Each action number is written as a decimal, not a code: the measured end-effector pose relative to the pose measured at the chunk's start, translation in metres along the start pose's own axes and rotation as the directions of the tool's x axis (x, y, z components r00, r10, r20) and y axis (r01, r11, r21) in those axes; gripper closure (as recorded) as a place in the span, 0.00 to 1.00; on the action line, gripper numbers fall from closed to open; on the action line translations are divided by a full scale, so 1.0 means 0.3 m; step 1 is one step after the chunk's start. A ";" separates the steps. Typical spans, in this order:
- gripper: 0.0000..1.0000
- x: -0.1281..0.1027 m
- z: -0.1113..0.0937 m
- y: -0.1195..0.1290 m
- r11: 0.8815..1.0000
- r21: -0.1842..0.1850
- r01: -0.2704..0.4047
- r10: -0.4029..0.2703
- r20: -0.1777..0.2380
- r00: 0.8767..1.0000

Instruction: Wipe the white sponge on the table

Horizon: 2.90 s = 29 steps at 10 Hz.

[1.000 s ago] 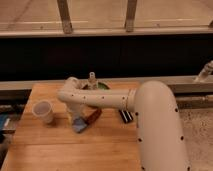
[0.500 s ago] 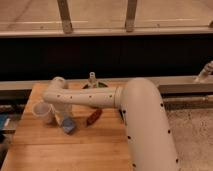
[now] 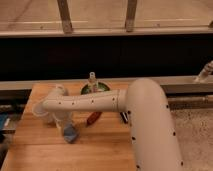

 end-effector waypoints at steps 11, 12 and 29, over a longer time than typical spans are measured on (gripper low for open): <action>1.00 -0.132 -0.045 -0.188 0.994 0.047 -0.100 0.097 0.056 0.994; 1.00 -0.185 -0.061 -0.148 0.997 0.039 -0.066 0.063 0.070 0.995; 1.00 -0.091 -0.039 -0.224 0.993 0.034 -0.112 0.111 0.037 0.993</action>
